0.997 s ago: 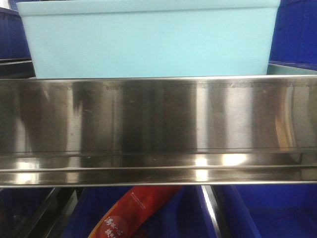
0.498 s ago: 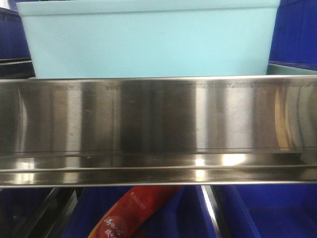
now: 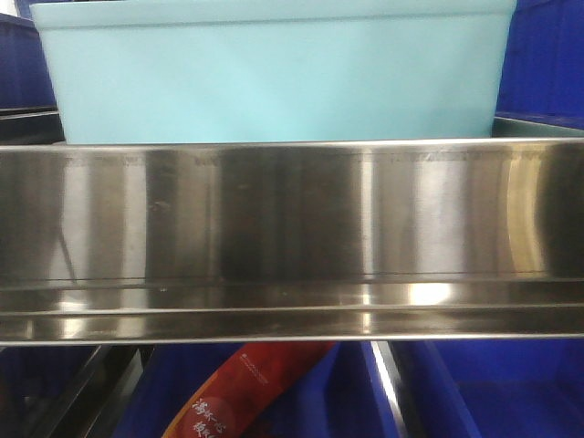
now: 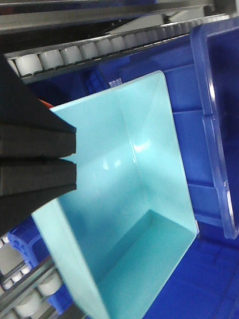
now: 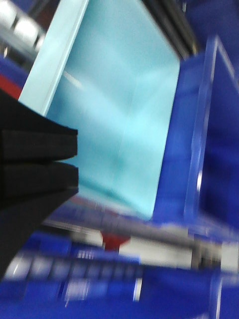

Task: Fetch blue bin and place on conveyor start
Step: 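Lower both grippers onto opposite side walls of the teal bin, then close both grippers on the teal bin's side walls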

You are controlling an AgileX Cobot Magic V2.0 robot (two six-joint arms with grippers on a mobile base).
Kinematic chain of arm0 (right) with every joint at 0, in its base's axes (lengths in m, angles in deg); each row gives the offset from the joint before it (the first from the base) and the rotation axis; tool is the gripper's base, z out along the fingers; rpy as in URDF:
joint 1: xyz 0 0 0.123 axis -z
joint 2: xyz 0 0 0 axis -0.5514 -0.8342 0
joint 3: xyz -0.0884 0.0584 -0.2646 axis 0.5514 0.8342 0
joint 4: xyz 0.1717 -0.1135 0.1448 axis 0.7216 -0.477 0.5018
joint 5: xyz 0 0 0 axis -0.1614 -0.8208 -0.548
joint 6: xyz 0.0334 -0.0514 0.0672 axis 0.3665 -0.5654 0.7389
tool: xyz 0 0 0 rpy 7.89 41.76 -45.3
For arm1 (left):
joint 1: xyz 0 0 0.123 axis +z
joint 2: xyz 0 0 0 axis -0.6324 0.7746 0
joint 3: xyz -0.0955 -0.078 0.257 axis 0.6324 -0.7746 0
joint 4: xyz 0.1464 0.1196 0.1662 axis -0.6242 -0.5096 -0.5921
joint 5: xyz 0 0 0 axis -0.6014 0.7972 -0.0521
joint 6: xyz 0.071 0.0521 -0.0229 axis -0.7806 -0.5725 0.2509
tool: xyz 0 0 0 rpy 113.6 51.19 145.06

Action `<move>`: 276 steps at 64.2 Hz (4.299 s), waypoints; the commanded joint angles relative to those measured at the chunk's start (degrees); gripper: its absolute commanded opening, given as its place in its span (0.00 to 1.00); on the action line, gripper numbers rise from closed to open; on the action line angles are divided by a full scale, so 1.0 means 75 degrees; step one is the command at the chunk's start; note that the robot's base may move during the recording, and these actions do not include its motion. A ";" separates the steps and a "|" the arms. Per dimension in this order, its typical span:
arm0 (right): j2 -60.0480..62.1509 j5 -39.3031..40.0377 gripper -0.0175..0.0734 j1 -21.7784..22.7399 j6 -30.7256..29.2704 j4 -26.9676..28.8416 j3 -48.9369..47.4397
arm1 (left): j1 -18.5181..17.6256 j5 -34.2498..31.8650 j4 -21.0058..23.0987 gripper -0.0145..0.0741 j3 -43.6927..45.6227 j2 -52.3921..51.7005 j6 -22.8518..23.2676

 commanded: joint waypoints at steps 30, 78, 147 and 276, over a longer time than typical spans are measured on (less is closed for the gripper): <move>-0.3363 -0.2211 0.04 -0.1256 0.4475 -0.3588 -0.2844 | -0.1052 0.1721 -0.3375 0.04 0.2710 0.2971 0.4187; -0.5548 -0.2674 0.37 -0.1225 0.4244 -0.3841 -0.4017 | -0.0742 0.1669 -0.3605 0.43 0.3266 0.4513 0.4236; -0.6390 -0.2538 0.48 -0.0706 0.4191 -0.3283 -0.4017 | -0.0207 0.1217 -0.3036 0.43 0.2433 0.4993 0.4173; -0.6417 -0.2372 0.47 -0.0706 0.4191 -0.3283 -0.4017 | -0.0242 0.1350 -0.2599 0.39 0.2649 0.5153 0.4173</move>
